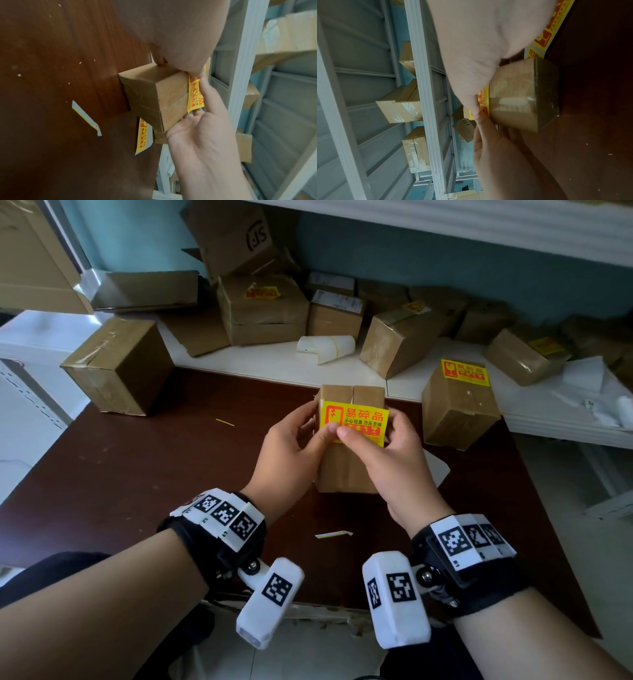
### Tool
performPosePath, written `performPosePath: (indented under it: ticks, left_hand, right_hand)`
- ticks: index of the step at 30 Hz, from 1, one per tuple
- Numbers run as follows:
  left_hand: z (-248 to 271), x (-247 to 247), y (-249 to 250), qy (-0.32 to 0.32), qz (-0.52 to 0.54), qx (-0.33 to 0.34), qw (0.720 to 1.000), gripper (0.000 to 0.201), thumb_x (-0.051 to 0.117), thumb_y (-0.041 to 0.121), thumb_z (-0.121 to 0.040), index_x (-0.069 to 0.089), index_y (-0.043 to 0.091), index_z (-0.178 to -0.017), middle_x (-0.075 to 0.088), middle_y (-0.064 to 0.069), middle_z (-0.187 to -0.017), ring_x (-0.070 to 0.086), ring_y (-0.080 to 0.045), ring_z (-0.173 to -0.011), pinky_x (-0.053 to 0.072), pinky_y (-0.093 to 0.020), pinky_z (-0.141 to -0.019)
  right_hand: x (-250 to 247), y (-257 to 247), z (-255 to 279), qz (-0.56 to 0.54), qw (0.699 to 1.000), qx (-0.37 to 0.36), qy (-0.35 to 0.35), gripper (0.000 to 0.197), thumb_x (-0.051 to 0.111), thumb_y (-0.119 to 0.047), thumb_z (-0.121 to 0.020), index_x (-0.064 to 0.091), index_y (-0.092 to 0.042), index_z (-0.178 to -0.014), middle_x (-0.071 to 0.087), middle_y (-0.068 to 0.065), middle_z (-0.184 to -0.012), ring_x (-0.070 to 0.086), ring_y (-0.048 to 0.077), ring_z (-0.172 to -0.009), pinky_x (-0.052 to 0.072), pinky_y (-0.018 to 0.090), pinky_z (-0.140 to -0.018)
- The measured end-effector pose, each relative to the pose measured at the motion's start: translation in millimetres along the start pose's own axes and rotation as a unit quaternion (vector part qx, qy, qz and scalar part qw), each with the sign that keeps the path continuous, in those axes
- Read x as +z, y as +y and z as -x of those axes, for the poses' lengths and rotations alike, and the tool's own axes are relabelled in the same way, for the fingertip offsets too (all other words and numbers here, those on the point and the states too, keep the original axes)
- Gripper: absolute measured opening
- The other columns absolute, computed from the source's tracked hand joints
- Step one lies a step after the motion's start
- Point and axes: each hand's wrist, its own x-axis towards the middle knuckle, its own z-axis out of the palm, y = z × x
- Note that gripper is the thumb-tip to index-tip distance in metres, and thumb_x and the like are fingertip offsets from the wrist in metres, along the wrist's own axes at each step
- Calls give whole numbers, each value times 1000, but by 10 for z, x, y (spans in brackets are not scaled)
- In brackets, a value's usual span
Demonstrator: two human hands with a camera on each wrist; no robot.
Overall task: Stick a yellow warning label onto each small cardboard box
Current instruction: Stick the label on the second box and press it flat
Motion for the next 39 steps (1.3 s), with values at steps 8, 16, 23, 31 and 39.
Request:
performPosePath:
  ticks: [8,16,23,31,39]
  left_hand:
    - [47,40,68,51,-2,12,999,29,49,24,-118,75,16,-128,82,2,-110,77,-7,-103,60,-24,-86]
    - [-38,17,95,97,-1,-31,995,29,63,45,-110,68,18,-120,77,5,-108,73,1,-99,58,-23,-84]
    - [-44,-36,43,68,-52,-6,996,58,83,49,-95,56,22,-139,71,7,-131,71,-9,-120,62,-33,-98]
    - [-113,-81,88,133,-81,-19,988,24,52,39,-116,60,20,-128,69,12,-107,64,14,-91,49,-10,-77]
    - [-76,-59,159,105,-52,-13,993,30,53,51,-112,66,24,-112,77,6,-105,73,1,-96,57,-24,-82]
  right_hand:
    - [22,101,-24,26,996,-8,83,51,83,-61,-89,65,-35,-129,78,-12,-116,75,6,-110,64,45,-99]
    - [42,71,-14,-16,997,-9,69,42,63,-66,-102,72,-29,-120,82,-6,-110,78,9,-104,64,46,-100]
    - [62,107,-27,-6,997,-24,76,53,84,-68,-80,73,-31,-116,81,-6,-115,79,12,-107,66,49,-96]
    - [89,64,26,-29,998,9,56,48,69,-76,-90,70,-32,-111,81,-4,-108,79,12,-102,64,48,-96]
    - [143,46,17,6,997,7,82,53,80,-69,-88,61,-34,-123,79,-9,-108,77,7,-100,67,47,-93]
